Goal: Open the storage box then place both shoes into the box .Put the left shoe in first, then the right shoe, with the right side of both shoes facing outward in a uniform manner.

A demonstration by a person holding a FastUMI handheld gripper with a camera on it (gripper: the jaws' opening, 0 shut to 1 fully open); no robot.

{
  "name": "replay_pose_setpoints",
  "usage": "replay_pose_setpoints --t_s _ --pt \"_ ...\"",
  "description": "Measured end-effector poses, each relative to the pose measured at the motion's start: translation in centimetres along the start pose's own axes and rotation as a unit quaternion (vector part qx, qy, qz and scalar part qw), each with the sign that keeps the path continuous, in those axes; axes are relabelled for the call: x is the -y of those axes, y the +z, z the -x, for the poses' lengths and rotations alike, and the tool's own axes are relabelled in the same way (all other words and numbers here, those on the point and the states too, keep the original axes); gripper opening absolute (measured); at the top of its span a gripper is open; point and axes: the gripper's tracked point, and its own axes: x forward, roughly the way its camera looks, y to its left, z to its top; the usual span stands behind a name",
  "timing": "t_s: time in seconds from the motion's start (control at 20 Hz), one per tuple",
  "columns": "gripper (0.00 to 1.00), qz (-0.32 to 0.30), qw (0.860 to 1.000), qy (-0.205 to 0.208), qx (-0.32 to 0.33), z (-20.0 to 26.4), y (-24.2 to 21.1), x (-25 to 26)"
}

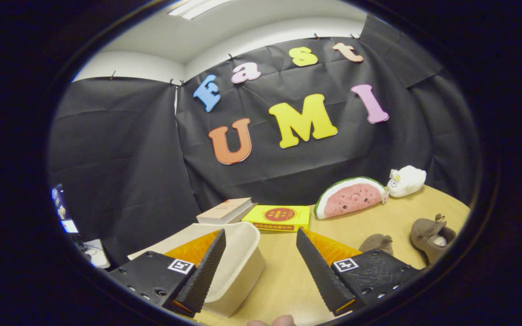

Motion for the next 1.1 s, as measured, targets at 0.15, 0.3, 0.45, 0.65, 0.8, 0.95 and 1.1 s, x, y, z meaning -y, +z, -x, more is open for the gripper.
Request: replay_pose_setpoints --t_s 0.15,0.3,0.45,0.65,0.8,0.95,1.1 --pt "0.95 -0.016 0.999 0.022 -0.030 -1.5 -2.2 -1.9" --pt "0.95 -0.045 0.996 0.048 -0.061 -2.7 -4.4 -3.2" --pt "0.95 -0.093 0.989 0.070 -0.093 -3.5 -6.3 -3.8" --pt "0.95 -0.170 0.971 0.100 -0.137 -4.0 -8.0 -4.4" --pt "0.95 -0.226 0.954 0.115 -0.163 -3.9 -8.7 -4.6" --pt "0.95 -0.263 0.938 0.138 -0.179 -4.1 -9.1 -5.3" --pt "0.90 -0.295 0.923 0.154 -0.193 -3.6 -9.0 -5.7"
